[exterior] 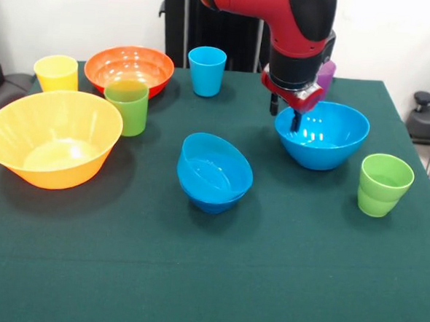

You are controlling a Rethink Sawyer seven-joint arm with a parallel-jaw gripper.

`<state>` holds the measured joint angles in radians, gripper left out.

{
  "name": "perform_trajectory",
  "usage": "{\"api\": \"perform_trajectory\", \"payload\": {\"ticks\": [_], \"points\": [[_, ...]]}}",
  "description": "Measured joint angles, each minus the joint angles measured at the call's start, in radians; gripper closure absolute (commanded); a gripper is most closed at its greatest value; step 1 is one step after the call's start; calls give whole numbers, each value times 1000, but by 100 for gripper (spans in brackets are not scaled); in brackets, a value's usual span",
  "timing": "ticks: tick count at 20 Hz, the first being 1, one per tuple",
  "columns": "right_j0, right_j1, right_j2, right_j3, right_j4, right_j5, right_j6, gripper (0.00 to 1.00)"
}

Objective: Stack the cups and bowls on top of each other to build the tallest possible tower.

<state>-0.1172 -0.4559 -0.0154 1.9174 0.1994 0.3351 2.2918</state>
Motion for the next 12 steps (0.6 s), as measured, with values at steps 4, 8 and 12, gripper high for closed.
{"api": "perform_trajectory", "payload": {"ticks": [4,8,12], "points": [[2,0,-1,-1,0,0,0,0],[7,0,-5,-6,0,0,0,0],[17,0,-12,-13,0,0,0,0]]}}
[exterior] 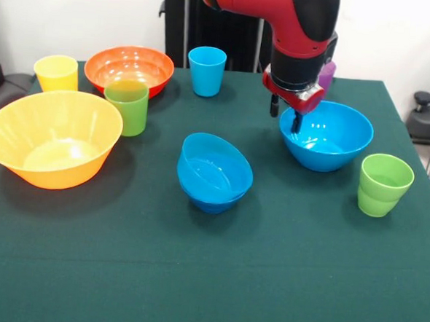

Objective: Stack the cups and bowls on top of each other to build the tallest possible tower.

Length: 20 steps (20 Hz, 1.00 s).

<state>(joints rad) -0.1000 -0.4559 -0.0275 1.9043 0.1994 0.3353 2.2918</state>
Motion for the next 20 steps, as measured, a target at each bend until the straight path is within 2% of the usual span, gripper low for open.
{"api": "perform_trajectory", "payload": {"ticks": [20], "points": [[40,0,-42,-24,1,0,0,0]]}}
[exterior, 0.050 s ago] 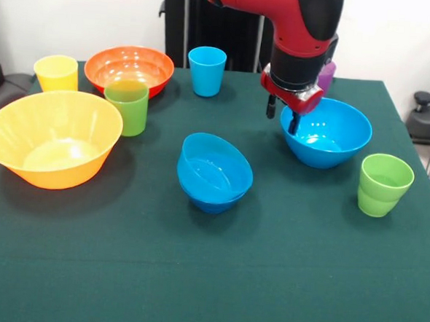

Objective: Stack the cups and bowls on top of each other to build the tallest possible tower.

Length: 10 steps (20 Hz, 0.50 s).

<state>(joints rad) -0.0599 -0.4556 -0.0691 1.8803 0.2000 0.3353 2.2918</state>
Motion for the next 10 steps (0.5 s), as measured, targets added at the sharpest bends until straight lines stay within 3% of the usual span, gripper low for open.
{"api": "perform_trajectory", "payload": {"ticks": [8,9,10], "points": [[1,0,-1,0,0,0,0,0],[1,0,-1,0,0,0,0,100],[1,0,-1,0,0,0,0,100]]}}
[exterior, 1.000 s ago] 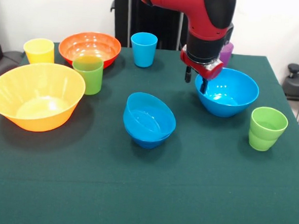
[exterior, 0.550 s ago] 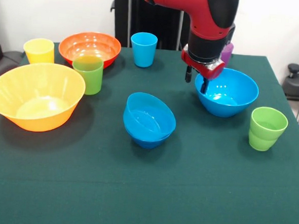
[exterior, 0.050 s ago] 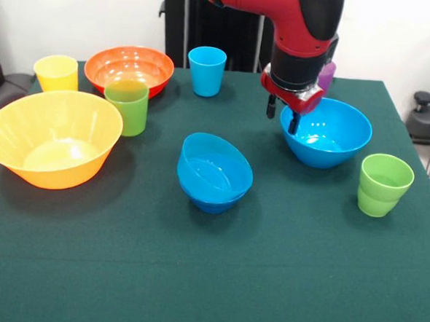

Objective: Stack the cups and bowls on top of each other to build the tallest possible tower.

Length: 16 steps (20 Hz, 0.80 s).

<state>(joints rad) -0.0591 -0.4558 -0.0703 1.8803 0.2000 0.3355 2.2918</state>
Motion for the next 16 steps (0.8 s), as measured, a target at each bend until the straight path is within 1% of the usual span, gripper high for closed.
{"api": "perform_trajectory", "payload": {"ticks": [16], "points": [[3,-14,-2,0,1,0,0,100]]}}
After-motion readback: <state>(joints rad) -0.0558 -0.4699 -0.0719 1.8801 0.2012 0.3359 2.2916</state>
